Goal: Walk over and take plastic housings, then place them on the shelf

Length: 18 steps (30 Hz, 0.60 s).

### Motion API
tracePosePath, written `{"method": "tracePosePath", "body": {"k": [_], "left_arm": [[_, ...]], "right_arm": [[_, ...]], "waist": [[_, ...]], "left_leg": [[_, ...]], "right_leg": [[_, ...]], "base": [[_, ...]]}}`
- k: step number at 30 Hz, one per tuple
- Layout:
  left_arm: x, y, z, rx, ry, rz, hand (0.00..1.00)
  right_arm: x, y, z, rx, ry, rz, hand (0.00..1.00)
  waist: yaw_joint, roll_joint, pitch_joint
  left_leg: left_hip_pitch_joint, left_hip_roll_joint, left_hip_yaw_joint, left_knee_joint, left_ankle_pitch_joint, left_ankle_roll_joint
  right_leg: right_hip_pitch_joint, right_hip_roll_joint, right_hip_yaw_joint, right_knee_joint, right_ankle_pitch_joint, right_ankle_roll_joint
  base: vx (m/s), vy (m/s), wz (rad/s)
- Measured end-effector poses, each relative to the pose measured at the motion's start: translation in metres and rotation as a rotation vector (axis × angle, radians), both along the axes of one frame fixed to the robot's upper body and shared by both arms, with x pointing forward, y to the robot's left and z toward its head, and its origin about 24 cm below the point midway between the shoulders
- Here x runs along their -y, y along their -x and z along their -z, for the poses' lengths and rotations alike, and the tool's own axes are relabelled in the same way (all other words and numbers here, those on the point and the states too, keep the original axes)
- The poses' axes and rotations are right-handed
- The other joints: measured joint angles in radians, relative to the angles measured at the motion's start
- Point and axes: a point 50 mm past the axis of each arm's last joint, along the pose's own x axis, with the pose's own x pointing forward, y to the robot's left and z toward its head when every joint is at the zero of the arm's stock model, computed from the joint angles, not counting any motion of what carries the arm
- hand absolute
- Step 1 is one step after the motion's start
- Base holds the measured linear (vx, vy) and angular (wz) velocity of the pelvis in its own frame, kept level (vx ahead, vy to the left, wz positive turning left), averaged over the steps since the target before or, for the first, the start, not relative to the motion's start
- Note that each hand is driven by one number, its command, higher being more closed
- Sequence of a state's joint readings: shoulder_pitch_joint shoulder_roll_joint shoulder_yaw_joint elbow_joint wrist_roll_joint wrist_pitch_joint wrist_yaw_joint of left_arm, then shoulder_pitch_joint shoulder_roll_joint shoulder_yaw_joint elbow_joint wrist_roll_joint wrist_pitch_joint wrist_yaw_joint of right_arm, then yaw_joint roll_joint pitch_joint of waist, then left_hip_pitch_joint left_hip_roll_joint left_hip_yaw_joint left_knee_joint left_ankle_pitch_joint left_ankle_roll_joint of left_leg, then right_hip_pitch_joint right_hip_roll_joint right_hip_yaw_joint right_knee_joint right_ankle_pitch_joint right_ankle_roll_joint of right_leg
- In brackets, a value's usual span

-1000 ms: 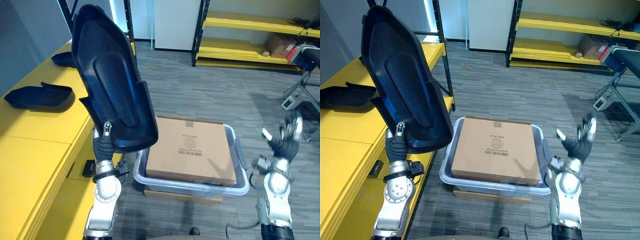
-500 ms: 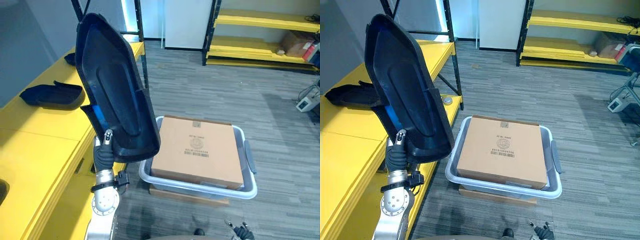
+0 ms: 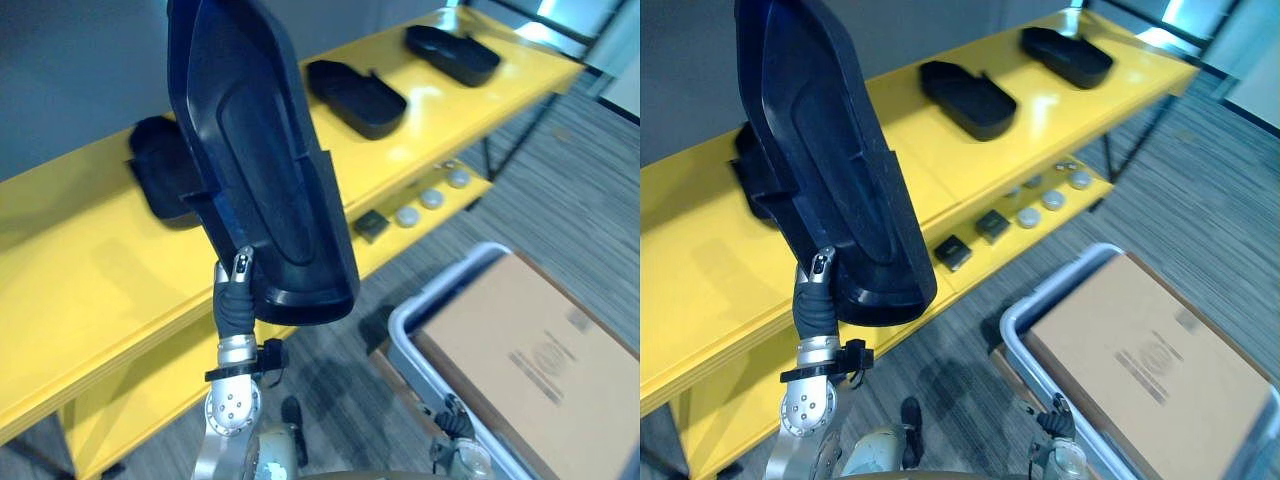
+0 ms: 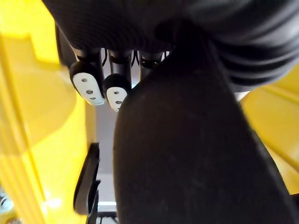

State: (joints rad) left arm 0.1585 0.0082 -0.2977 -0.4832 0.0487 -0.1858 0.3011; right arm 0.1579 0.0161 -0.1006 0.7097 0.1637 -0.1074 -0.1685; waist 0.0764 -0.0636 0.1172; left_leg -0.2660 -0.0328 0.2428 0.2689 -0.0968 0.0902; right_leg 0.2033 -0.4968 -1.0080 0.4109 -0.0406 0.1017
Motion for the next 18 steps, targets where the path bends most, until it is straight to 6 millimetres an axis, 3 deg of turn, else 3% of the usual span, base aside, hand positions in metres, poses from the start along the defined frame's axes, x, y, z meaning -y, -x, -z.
{"method": "tracePosePath", "body": {"k": [1,2,3,4,5,7,9,10,12,13,14,15,18], "left_arm": [[0.003,-0.001,-0.003,0.016,0.002,0.015,1.0],[0.009,-0.004,-0.011,0.056,-0.001,0.047,1.0],[0.009,-0.005,-0.013,0.069,-0.003,0.048,1.0],[0.008,-0.006,-0.016,0.088,0.0,0.038,1.0],[0.007,-0.005,-0.016,0.095,0.006,0.028,1.0],[0.005,-0.004,-0.014,0.092,0.011,0.015,1.0],[0.006,-0.007,-0.008,0.064,0.004,0.016,1.0],[0.007,-0.009,-0.003,0.043,-0.002,0.017,1.0],[0.008,-0.01,0.004,0.011,-0.01,0.019,1.0],[0.008,-0.01,0.006,0.0,-0.012,0.016,1.0],[0.006,-0.008,0.008,-0.008,-0.014,0.01,1.0],[0.005,-0.007,0.011,-0.023,-0.008,0.001,1.0],[0.0,0.002,0.022,-0.077,0.003,-0.021,1.0]], "right_arm": [[0.0,0.0,0.0,-0.002,-0.001,-0.003,0.0],[-0.005,-0.003,0.0,0.001,-0.009,-0.012,0.0],[-0.007,-0.005,-0.001,0.007,-0.014,-0.018,0.0],[-0.01,-0.009,-0.002,0.016,-0.017,-0.039,0.0],[-0.012,-0.009,-0.001,0.014,-0.023,-0.049,0.0],[-0.013,-0.013,-0.001,0.016,-0.026,-0.054,0.0],[-0.013,-0.012,-0.001,0.016,-0.027,-0.054,0.0],[-0.014,-0.012,-0.001,0.015,-0.028,-0.055,0.0],[-0.014,-0.01,-0.001,0.011,-0.027,-0.053,0.0],[-0.015,-0.009,0.0,0.008,-0.031,-0.053,0.0],[-0.014,-0.009,0.0,0.006,-0.026,-0.059,0.0],[-0.014,-0.01,-0.001,0.008,-0.021,-0.071,0.0],[-0.014,-0.02,-0.009,0.064,-0.011,-0.077,0.0]], "waist": [[-0.006,0.002,-0.001],[-0.009,0.008,0.0],[-0.01,0.01,0.0],[-0.011,0.011,-0.003],[-0.01,0.014,-0.014],[-0.01,-0.003,-0.027],[-0.022,0.01,-0.026],[-0.039,0.018,-0.023],[-0.045,0.012,-0.026],[-0.043,0.004,-0.031],[-0.043,-0.013,-0.037],[-0.039,-0.008,-0.042],[-0.024,0.019,-0.054]], "left_leg": [[0.015,-0.017,-0.025,0.001,-0.009,0.011],[0.055,-0.035,-0.08,0.008,-0.032,0.025],[0.071,-0.035,-0.099,0.01,-0.04,0.025],[0.105,-0.035,-0.122,-0.004,-0.044,0.022],[0.132,-0.041,-0.133,-0.037,-0.043,0.021],[0.17,-0.058,-0.168,-0.056,-0.039,0.022],[0.194,-0.064,-0.214,-0.054,-0.04,0.021],[0.208,-0.068,-0.247,-0.05,-0.041,0.02],[0.232,-0.088,-0.287,-0.044,-0.051,0.002],[0.243,-0.098,-0.289,-0.044,-0.06,-0.009],[0.249,-0.112,-0.285,-0.039,-0.066,-0.02],[0.248,-0.11,-0.283,-0.022,-0.081,-0.028],[0.249,-0.05,-0.263,0.012,-0.114,-0.067]], "right_leg": [[-0.008,-0.032,0.03,0.071,0.019,-0.06],[-0.081,-0.067,0.222,0.265,0.05,-0.168],[-0.124,-0.049,0.308,0.332,0.012,-0.151],[-0.204,0.005,0.46,0.417,-0.064,-0.105],[-0.272,0.061,0.551,0.423,-0.119,-0.088],[-0.344,0.126,0.621,0.36,-0.185,-0.086],[-0.39,0.222,0.725,0.271,-0.229,-0.072],[-0.416,0.289,0.825,0.222,-0.242,-0.05],[-0.439,0.35,0.942,0.133,-0.239,-0.025],[-0.436,0.351,0.947,0.079,-0.195,-0.034],[-0.434,0.341,0.936,0.028,-0.102,-0.05],[-0.422,0.337,0.92,0.011,-0.111,-0.037],[-0.347,0.395,0.895,-0.097,-0.096,-0.058]], "base": [[0.31,0.326,1.27],[0.27,0.251,0.84],[0.31,0.274,0.83],[0.25,0.186,0.58],[0.26,0.169,0.48],[0.26,0.085,0.51],[0.23,0.018,0.83],[0.21,-0.028,0.96],[0.23,-0.065,1.08],[0.22,-0.095,0.86],[0.21,-0.126,0.61],[0.25,-0.154,0.35],[0.16,-0.125,-0.01]]}}
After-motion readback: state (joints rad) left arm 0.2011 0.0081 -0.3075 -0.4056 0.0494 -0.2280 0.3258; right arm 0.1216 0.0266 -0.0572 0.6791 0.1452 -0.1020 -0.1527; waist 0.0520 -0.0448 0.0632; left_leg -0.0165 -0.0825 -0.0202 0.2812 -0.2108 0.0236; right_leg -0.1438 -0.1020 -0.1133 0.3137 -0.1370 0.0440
